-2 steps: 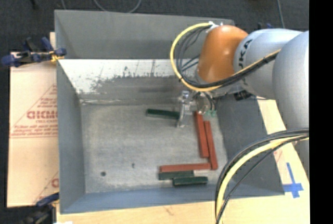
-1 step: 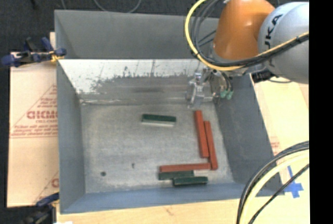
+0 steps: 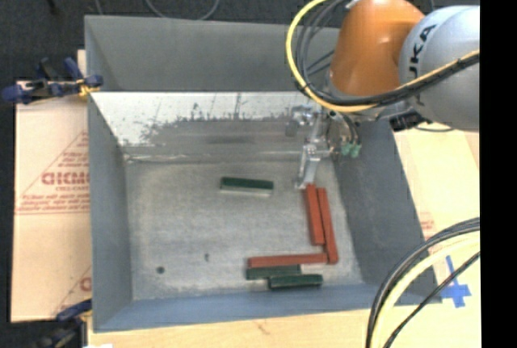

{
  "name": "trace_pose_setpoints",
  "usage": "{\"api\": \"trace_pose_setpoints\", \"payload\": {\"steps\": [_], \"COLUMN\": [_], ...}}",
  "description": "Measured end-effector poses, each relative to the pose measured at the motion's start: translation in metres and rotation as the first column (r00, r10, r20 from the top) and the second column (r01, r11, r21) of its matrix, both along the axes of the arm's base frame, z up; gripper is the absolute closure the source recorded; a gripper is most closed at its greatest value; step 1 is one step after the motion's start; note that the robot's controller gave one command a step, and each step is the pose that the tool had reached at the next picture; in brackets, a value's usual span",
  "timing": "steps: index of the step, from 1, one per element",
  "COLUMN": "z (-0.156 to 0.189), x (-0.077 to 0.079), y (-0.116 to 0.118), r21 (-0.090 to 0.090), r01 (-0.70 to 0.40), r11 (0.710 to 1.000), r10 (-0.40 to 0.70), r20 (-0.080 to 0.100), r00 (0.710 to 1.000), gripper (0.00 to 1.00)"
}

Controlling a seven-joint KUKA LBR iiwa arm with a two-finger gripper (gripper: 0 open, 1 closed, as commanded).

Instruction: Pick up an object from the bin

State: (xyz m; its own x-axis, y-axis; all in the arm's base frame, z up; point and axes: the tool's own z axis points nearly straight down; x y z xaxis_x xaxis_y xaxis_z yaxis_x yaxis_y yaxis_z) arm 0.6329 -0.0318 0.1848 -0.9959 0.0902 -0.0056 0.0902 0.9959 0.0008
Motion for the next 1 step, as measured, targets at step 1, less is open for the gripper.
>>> {"api": "trace_pose_setpoints", "payload": {"steps": [1], "z": [0.0722], "x": [-0.0429], "y": [0.0208], "r21": [-0.002], "r01": [-0.037], "r11": [0.999], "r10": [0.037], "r20": [0.006], "r00": [0.999], "gripper": [0.00]}}
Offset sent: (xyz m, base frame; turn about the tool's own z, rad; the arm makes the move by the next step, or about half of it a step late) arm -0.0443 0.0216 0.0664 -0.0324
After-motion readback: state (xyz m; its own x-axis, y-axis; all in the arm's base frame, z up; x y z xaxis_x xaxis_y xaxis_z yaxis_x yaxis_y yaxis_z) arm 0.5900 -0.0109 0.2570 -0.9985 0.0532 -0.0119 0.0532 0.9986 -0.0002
